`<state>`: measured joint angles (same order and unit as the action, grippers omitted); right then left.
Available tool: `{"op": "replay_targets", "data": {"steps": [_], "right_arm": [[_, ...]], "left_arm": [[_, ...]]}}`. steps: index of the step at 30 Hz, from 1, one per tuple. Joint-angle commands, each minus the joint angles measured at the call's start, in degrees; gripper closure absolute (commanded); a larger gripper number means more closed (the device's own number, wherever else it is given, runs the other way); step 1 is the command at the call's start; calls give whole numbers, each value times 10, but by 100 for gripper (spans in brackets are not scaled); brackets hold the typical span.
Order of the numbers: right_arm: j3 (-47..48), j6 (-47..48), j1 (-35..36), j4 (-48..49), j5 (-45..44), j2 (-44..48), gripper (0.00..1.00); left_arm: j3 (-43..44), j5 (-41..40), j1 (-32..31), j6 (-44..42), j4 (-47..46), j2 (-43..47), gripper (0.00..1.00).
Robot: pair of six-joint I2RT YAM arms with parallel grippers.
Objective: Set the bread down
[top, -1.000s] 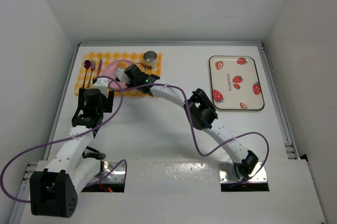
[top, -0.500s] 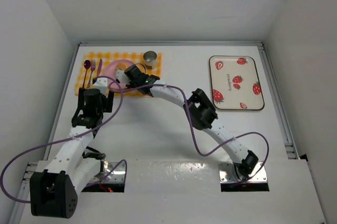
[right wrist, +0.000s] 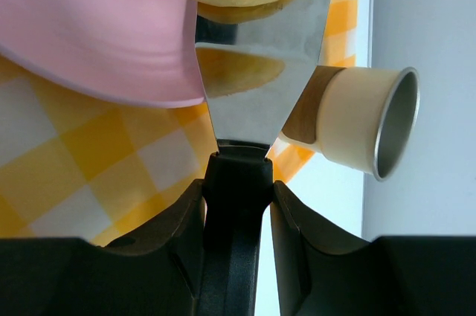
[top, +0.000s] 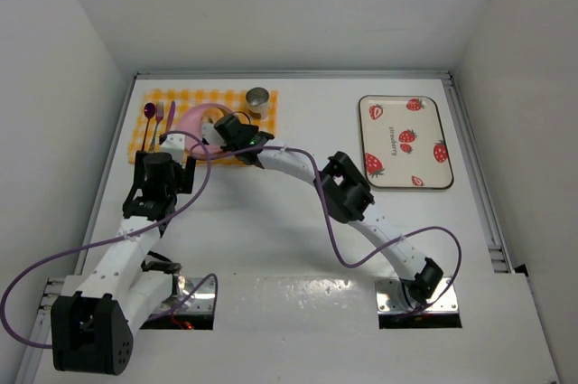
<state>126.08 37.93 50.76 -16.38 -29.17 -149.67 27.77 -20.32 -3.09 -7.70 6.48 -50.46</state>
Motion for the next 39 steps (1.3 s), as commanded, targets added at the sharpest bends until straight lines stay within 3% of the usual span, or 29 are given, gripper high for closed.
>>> {"op": "replay_targets", "data": {"steps": [1,25,29,32,33,34,36,37,39], "right_arm": [[-9,30,2,24,-50,63,100],[-14,118,1,140,-149,133,100],[-12,111,-9,168,-169,180,100],[-54,-46,-37,85,-181,234,100],[-73,-88,-71,63,-163,298,100],[-146,-240,-86,16,-148,320,100],[-204,-403,-159,-50,-39,409,100],[-308,-487,-178,-53,31,428,100],[-398,-535,-221,-16,101,478,100]], "left_arm": [[4,7,-6,-2,-12,9,0],[15,12,-6,-2,-2,-2,0],[26,12,-6,-2,9,-7,0],[42,12,-6,3,22,-19,0],[42,12,-6,9,22,-19,0],[51,12,-6,17,27,-27,0],[59,18,-6,27,27,-33,0],[66,24,-6,33,27,-40,0],[74,32,-6,56,34,-46,0]]}}
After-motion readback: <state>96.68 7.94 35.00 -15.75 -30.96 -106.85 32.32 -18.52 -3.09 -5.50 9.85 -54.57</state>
